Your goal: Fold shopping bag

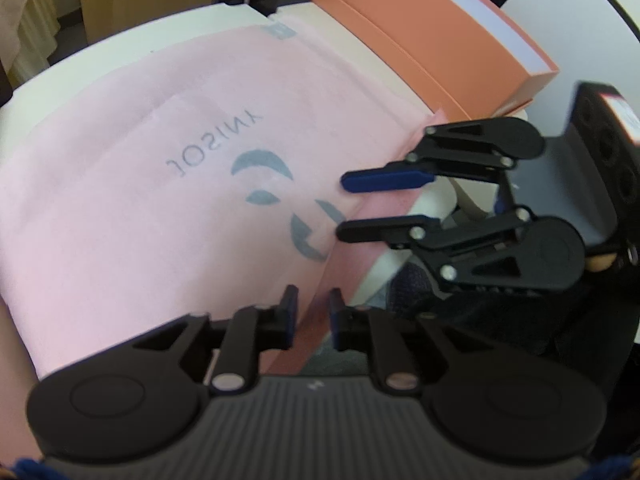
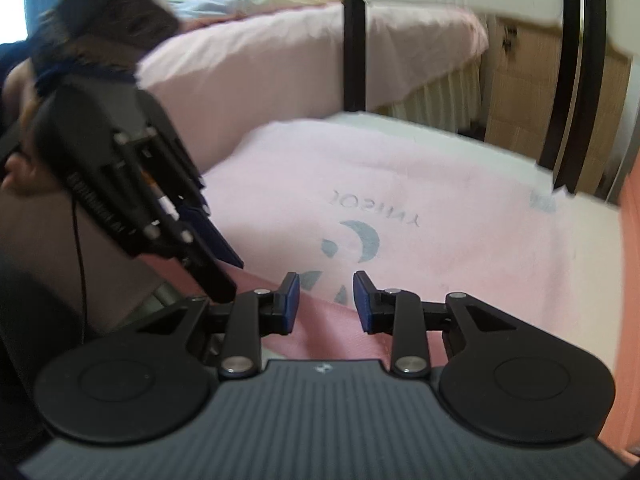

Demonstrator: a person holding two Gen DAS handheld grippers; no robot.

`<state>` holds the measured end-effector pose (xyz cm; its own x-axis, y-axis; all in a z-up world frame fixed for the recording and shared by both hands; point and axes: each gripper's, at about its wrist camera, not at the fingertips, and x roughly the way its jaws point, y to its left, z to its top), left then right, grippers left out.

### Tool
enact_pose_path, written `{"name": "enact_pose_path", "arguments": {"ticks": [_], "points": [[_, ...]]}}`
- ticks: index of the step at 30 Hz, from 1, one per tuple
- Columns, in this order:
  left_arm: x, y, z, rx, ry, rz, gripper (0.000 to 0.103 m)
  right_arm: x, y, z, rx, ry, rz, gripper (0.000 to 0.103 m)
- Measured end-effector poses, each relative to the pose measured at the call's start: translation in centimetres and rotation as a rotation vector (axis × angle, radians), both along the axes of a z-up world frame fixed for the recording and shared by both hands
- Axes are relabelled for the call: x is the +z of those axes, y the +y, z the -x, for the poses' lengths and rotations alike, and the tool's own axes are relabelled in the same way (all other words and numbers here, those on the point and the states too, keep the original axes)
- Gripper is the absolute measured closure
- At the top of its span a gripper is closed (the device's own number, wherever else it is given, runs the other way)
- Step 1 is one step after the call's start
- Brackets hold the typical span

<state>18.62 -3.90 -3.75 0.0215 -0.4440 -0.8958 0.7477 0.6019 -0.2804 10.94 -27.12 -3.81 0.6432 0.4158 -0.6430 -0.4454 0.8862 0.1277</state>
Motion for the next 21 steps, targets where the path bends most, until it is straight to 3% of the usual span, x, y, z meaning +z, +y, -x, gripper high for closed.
{"name": "enact_pose_path", "arguments": {"ticks": [3,5,8,9,10,13,17,19,21], "points": [[0.6,0.1,0.1,-0.003,-0.051,-0.036,0.062,-0.7,0.5,-1.3,-0.010,0.025,0.021,0.070],[1.8,0.1,0.9,-0.014,-0.131,-0.059,0.057,-0.9,0.9,-1.9,-0.006,0.026,0.035,0.070],[4.4,0.5,3.7,-0.094,-0.326,-0.062,0.046,-0.8,1.5,-2.0,0.010,0.007,0.076,0.070],[5.1,0.8,4.8,-0.121,-0.399,-0.057,0.036,-0.8,1.7,-2.0,0.011,0.012,0.083,0.070],[5.6,1.1,6.0,-0.146,-0.469,-0.051,0.033,-0.9,1.8,-1.9,0.011,0.020,0.081,0.070],[5.8,1.8,9.2,-0.224,-0.611,-0.047,0.032,-0.9,2.2,-1.2,0.021,0.013,0.087,0.070],[3.9,0.6,11.8,-0.338,-0.674,-0.065,0.032,-0.9,2.4,-0.2,0.008,0.009,0.098,0.070],[2.2,-0.4,13.2,-0.426,-0.739,-0.112,0.032,-0.7,2.2,0.2,-0.003,0.023,0.093,0.070],[0.2,-0.7,15.2,-0.538,-0.867,-0.170,0.033,-0.7,2.1,0.4,-0.007,0.030,0.092,0.070]]}}
